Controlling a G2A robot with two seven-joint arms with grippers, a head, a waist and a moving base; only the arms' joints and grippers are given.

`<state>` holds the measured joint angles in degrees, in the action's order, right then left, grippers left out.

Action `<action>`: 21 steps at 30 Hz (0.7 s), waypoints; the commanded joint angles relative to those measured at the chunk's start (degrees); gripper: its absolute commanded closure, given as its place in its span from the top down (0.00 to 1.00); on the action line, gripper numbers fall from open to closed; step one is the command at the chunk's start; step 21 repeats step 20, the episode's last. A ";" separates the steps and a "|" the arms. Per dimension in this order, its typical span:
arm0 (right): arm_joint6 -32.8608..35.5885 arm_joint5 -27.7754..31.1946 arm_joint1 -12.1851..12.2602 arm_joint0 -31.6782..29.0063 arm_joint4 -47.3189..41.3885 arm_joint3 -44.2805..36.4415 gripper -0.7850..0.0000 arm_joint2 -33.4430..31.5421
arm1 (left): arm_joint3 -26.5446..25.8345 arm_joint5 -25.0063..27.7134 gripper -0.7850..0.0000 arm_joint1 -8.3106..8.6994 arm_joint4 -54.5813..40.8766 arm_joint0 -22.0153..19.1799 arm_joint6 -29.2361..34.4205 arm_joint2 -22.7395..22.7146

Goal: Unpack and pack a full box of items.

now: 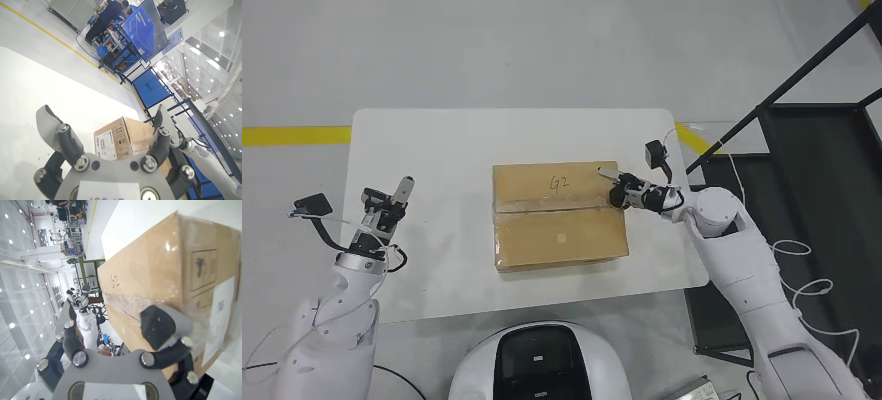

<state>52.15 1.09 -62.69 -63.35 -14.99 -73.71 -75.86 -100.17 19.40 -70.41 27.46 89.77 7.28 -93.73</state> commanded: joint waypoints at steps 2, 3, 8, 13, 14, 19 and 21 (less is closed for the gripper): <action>0.53 0.45 0.36 -0.55 -1.25 0.25 1.00 -1.91 | 0.18 0.05 1.00 0.04 -0.10 0.13 -0.14 -0.31; 0.72 0.49 0.51 -0.83 -1.52 0.31 1.00 -2.59 | 0.17 0.03 1.00 0.05 -0.16 0.18 -0.22 -0.42; 1.95 0.29 1.21 -1.98 -3.44 1.35 1.00 -5.91 | 0.23 0.16 1.00 0.10 -0.35 0.27 -0.24 -0.64; 5.84 7.67 1.98 -4.51 -6.28 0.67 1.00 -9.88 | 0.72 -0.12 1.00 0.12 -0.66 0.31 -0.36 -0.83; 6.59 9.21 2.13 -5.08 -6.59 0.37 1.00 -10.58 | 0.80 -0.17 1.00 0.13 -0.69 0.29 -0.31 -0.79; 5.79 13.66 2.65 -6.86 -7.48 -0.94 1.00 -13.70 | 0.97 -0.96 1.00 0.06 -0.66 -0.11 -0.25 -0.07; 6.33 14.37 2.64 -7.10 -8.75 -1.23 1.00 -13.90 | 0.92 -1.19 1.00 0.04 -0.65 -0.23 -0.26 0.14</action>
